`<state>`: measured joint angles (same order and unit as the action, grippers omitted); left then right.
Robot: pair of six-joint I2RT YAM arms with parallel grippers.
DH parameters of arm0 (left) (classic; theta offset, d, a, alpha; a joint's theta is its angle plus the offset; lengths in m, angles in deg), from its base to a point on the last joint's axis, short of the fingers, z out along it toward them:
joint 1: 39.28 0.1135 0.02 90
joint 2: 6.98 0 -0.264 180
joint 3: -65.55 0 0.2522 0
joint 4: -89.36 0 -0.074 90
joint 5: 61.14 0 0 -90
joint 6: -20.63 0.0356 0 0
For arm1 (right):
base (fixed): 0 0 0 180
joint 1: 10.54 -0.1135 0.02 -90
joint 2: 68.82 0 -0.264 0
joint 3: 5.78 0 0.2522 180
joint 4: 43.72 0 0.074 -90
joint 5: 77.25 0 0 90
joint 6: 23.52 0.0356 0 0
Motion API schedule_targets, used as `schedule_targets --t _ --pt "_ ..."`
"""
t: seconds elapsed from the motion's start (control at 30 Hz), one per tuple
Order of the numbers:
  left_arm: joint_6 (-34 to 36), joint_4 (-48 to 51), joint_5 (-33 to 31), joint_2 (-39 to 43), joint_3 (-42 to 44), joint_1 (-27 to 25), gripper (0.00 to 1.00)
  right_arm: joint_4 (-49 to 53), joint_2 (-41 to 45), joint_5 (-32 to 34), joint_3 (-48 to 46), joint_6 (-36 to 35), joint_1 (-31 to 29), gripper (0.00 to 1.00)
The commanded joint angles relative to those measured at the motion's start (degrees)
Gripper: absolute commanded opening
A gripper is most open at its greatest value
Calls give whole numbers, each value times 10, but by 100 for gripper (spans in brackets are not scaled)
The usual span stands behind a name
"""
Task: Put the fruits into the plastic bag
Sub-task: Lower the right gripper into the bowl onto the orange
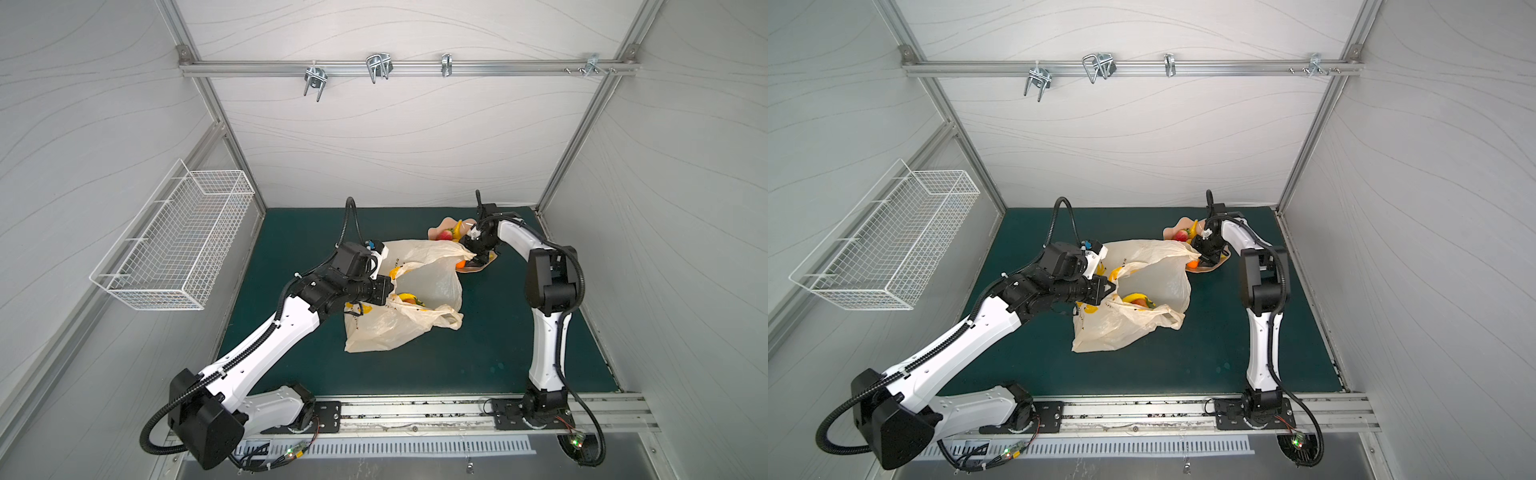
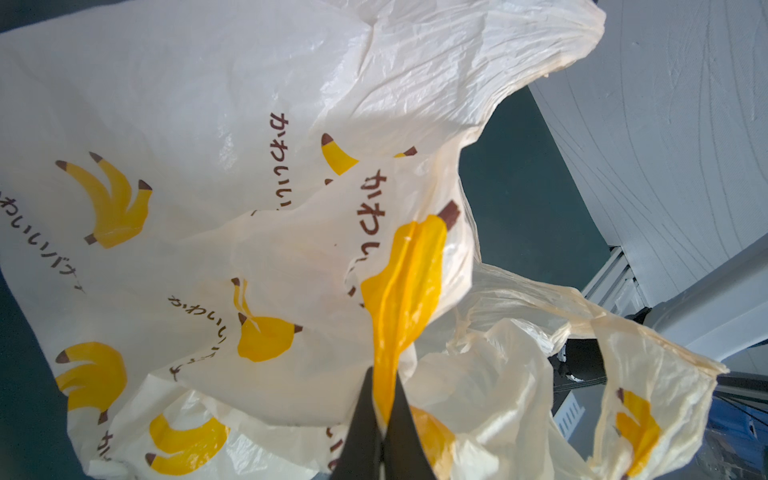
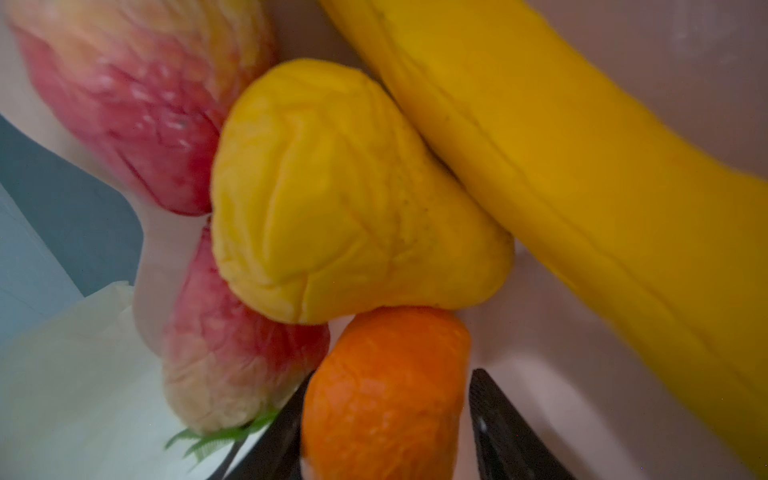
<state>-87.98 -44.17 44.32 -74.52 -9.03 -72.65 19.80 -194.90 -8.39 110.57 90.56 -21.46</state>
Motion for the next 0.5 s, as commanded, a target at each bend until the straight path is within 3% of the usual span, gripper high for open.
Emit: schedule_targets --t 0.0,0.23,0.47 --pt "8 -5 3 11 -24 1 0 28 -11 14 12 -9 -4 51" --pt "8 -2 0 14 -23 2 0 31 3 16 14 -10 -6 39" --pt "7 -5 0 14 -20 2 0 40 30 10 16 -18 -9 39"
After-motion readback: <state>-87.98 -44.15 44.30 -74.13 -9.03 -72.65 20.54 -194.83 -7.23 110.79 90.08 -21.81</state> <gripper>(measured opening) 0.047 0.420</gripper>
